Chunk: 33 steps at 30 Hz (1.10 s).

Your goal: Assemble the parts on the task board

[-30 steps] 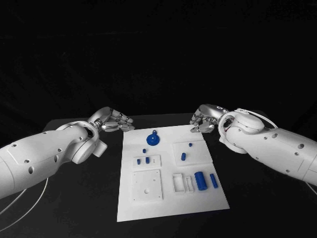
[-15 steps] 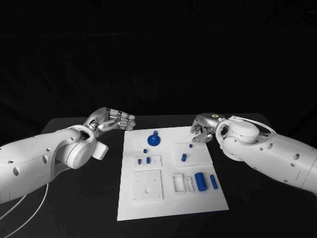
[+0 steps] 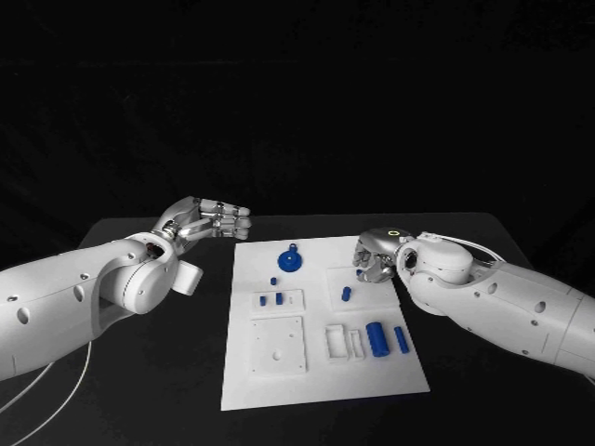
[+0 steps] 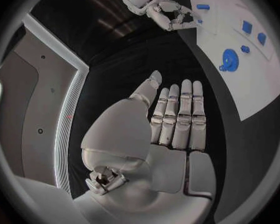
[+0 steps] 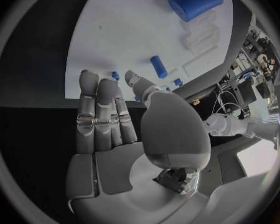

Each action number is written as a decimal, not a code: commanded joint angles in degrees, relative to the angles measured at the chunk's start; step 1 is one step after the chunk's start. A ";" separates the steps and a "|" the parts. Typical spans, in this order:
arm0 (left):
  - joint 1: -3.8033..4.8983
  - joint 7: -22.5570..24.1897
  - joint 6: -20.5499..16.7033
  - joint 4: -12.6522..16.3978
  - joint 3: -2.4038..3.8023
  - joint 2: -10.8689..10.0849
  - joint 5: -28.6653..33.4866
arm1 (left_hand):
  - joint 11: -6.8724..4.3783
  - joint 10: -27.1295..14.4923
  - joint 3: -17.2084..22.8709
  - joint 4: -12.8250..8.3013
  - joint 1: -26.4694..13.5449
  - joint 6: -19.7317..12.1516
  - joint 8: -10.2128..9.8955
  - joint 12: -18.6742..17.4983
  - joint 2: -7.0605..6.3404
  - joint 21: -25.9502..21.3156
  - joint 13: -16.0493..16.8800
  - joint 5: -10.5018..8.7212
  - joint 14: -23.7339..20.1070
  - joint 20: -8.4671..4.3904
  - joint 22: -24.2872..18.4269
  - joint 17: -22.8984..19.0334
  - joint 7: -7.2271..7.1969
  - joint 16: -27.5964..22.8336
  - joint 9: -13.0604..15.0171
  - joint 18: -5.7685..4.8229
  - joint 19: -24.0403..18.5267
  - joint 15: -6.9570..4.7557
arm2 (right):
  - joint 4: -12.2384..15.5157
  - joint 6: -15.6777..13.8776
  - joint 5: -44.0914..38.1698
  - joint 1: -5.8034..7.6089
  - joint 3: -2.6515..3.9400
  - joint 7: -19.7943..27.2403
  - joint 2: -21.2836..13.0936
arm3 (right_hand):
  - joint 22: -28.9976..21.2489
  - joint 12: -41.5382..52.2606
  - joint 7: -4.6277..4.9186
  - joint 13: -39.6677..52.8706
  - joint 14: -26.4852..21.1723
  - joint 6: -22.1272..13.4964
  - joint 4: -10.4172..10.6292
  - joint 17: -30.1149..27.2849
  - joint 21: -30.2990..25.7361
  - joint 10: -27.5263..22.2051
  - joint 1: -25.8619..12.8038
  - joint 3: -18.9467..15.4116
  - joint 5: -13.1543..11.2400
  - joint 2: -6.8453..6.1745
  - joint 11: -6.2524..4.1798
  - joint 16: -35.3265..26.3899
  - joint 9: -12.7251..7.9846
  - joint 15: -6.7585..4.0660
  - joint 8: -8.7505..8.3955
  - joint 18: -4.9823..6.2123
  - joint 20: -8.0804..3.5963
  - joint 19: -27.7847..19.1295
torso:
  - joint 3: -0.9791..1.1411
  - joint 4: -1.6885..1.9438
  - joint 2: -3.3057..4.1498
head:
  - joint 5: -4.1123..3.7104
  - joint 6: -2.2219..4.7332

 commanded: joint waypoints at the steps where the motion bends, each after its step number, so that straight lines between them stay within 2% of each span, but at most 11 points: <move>1: 0.03 0.16 -0.48 -0.11 0.05 -0.05 1.60 | -0.17 -0.26 -0.08 -0.37 -0.30 0.09 -0.12 -0.10 0.38 0.21 -0.04 0.24 0.30 0.03 0.06 0.02 0.12 -0.15 -0.04 0.14 0.43 -0.14 | -0.40 -0.62 -2.40 -0.19 -0.16 -1.16 0.53 | -0.13 -0.16 -0.14 -0.03 -0.32 0.43 -0.15 -0.19 0.46 0.16 -0.58 1.16 -0.31 -0.15 -0.11 0.29 0.07 0.18 0.09 0.11 0.13 2.23 | 0.14 0.03 -0.02 | -0.02 -0.09; 9: 0.04 -0.28 -0.33 -0.25 0.05 -0.25 1.63 | -0.13 -0.37 -0.25 -0.42 -0.29 0.03 -0.12 -0.10 0.34 0.13 -0.04 0.15 0.09 0.06 0.04 -0.03 0.13 -0.19 -0.04 0.04 0.30 -0.07 | -2.12 -1.99 -4.06 -0.36 -0.82 -2.40 1.58 | -0.47 -0.16 0.04 -0.04 -0.44 0.72 -0.43 -0.61 0.64 0.10 -0.94 3.69 -0.96 -0.49 0.07 0.60 0.08 0.37 0.10 0.38 0.33 2.16 | 0.06 0.01 0.04 | 0.02 -0.25; 15: 0.04 -0.42 -0.29 -0.26 0.04 -0.28 1.64 | -0.11 -0.45 -0.38 -0.39 -0.30 0.00 -0.12 -0.09 0.39 0.10 -0.04 0.09 -0.02 0.09 0.01 -0.03 0.14 -0.18 -0.04 0.02 0.27 -0.03 | -3.14 -3.13 -4.35 -0.45 -1.15 -2.30 2.31 | -0.56 -0.16 0.13 -0.04 -0.48 0.90 -0.43 -0.78 0.81 0.32 -1.11 5.45 -1.28 -0.62 0.12 0.75 0.08 0.41 0.11 0.47 0.38 2.17 | 0.10 0.07 -0.01 | 0.16 -0.47; 19: 0.04 -0.52 -0.27 -0.27 0.04 -0.33 1.64 | -0.11 -0.45 -0.38 -0.39 -0.30 0.00 -0.12 -0.09 0.39 0.10 -0.04 0.09 -0.02 0.09 0.01 -0.03 0.14 -0.18 -0.04 0.02 0.27 -0.03 | -3.57 -3.59 -4.24 -0.55 -1.45 -1.98 2.78 | -0.53 -0.17 0.12 -0.05 -0.52 1.21 -0.70 -0.83 0.94 0.59 -0.96 6.77 -1.37 -0.26 0.05 0.83 0.09 0.36 0.11 0.43 0.32 2.13 | -0.02 0.05 0.00 | 0.23 -0.61; 21: 0.04 -0.81 -0.32 -0.27 0.04 -0.34 1.62 | -0.11 -0.45 -0.38 -0.39 -0.30 0.00 -0.12 -0.09 0.39 0.10 -0.04 0.09 -0.02 0.09 0.01 -0.03 0.14 -0.18 -0.04 0.02 0.27 -0.03 | -3.69 -3.59 -4.12 -0.62 -1.60 -1.84 2.96 | -0.46 -0.13 0.45 -0.04 -0.53 2.02 -0.91 -0.84 1.10 1.16 -0.74 7.59 -1.38 0.07 0.06 0.87 0.14 0.35 0.20 0.42 0.30 2.14 | -0.02 0.10 0.00 | 0.23 -0.72; 23: 0.04 -1.24 -0.50 -0.32 0.04 -0.33 1.51 | -0.12 -0.45 -0.47 -0.29 -0.33 -0.04 -0.12 -0.08 0.56 0.09 -0.04 0.18 0.02 0.08 -0.02 0.00 0.15 -0.16 -0.04 0.04 0.30 -0.05 | -3.77 -3.46 -3.95 -0.67 -1.75 -1.73 3.04 | -0.25 -0.16 0.26 -0.03 -0.58 2.89 -1.25 -0.84 1.46 1.78 -0.91 8.40 -1.32 0.26 -0.13 0.92 0.19 0.24 0.19 0.32 0.22 2.11 | -0.04 0.13 -0.03 | 0.10 -0.81; 25: 0.04 -1.53 -0.54 -0.39 0.04 -0.33 1.38 | -0.11 -0.46 -0.54 -0.25 -0.38 -0.26 -0.12 -0.09 0.55 0.12 -0.04 0.18 0.13 0.06 -0.01 0.00 0.20 -0.16 -0.04 0.05 0.35 -0.07 | -3.79 -3.40 -3.81 -0.69 -1.86 -1.65 3.09 | -0.12 -0.17 0.14 -0.03 -0.56 3.34 -1.34 -0.82 1.74 2.02 -0.98 8.43 -1.32 0.44 -0.22 0.97 0.27 0.17 0.16 0.26 0.15 2.13 | -0.09 0.07 -0.05 | 0.04 -0.81; 29: 0.05 -1.93 -0.68 -0.52 0.04 -0.36 1.24 | -0.11 -0.46 -0.54 -0.25 -0.38 -0.26 -0.12 -0.09 0.55 0.12 -0.04 0.18 0.13 0.06 -0.01 0.00 0.20 -0.16 -0.04 0.05 0.35 -0.07 | -3.79 -3.21 -3.64 -0.72 -2.00 -1.48 3.16 | 0.03 -0.13 0.05 -0.01 -0.57 3.73 -1.59 -0.80 1.96 2.51 -0.95 8.38 -1.31 0.71 -0.38 1.03 0.31 0.05 0.19 0.18 0.04 2.12 | -0.05 -0.05 0.01 | 0.14 -0.87; 33: 0.05 -2.42 -0.69 -0.67 0.04 -0.35 1.18 | -0.15 -0.38 -0.57 -0.21 -0.33 -0.17 -0.10 -0.08 0.64 0.13 -0.04 0.18 0.21 0.03 -0.01 0.01 0.16 -0.15 -0.03 0.04 0.39 -0.11 | -3.69 -2.75 -3.62 -0.73 -2.10 -1.44 3.13 | 0.50 0.08 -0.43 0.11 -0.65 5.70 -2.45 -0.73 2.85 4.83 -0.10 7.98 -1.23 1.60 -1.13 1.07 0.50 -0.49 0.38 -0.12 -0.34 2.10 | -0.06 -0.01 -0.03 | 0.13 -1.02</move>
